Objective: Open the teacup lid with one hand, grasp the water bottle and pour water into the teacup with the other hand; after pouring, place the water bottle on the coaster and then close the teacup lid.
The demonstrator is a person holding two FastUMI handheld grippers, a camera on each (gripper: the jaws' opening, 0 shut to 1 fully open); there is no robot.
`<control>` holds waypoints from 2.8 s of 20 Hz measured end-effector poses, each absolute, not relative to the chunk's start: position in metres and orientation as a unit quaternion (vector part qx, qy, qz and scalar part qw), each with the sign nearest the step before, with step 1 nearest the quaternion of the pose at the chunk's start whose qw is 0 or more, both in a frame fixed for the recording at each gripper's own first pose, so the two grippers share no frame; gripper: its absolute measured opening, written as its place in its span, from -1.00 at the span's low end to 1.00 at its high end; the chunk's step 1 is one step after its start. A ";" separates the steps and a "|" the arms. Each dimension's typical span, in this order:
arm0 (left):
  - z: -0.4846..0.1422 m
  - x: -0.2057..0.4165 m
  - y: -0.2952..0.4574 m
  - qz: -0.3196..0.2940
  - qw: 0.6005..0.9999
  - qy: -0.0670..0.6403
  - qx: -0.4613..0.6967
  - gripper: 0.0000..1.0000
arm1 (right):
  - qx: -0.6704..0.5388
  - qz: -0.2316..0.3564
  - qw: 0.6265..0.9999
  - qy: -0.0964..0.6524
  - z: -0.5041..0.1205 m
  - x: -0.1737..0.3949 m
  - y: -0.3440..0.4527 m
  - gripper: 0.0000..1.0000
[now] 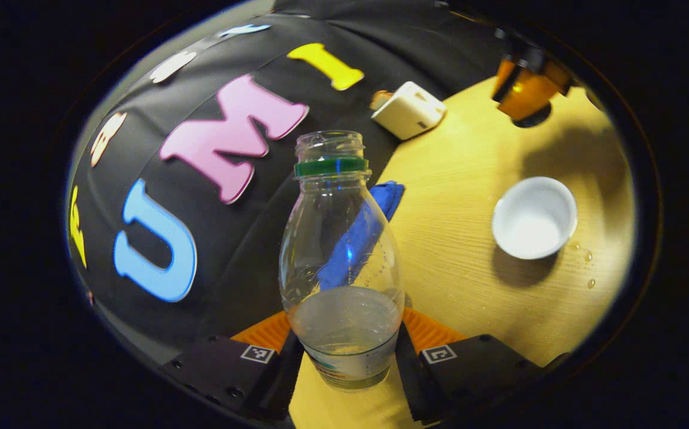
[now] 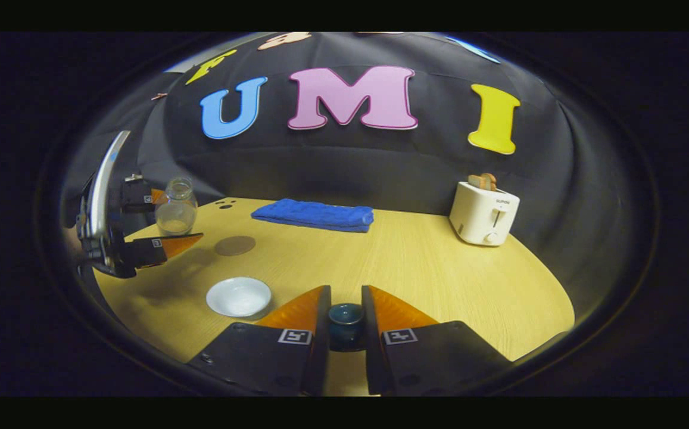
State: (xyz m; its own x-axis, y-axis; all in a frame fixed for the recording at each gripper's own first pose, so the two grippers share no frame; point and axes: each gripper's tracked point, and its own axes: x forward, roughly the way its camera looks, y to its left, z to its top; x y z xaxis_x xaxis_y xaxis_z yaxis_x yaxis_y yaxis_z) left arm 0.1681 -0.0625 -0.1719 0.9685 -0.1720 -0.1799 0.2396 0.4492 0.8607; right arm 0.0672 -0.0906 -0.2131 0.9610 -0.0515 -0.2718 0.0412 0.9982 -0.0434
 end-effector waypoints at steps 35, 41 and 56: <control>-0.189 0.194 -0.067 -0.154 0.533 -0.013 0.832 0.49 | 0.001 -0.027 0.987 0.158 -0.244 0.041 -0.100 -0.35; -0.190 0.198 -0.067 -0.154 0.518 -0.018 0.841 0.50 | 0.001 -0.024 0.987 0.158 -0.244 0.038 -0.094 -0.51; -0.161 0.200 -0.098 -0.152 0.450 -0.095 0.875 0.50 | 0.003 -0.017 0.985 0.174 -0.247 0.033 -0.086 -0.51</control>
State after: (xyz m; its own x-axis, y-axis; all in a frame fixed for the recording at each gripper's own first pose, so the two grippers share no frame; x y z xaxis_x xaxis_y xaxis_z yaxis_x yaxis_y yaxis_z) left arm 0.2002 -0.0984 -0.1612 0.9358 -0.3033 -0.1800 -0.0297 -0.5763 0.8167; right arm 0.0335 -0.0858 -0.2471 0.9391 -0.0318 -0.3423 0.0341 0.9994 0.0008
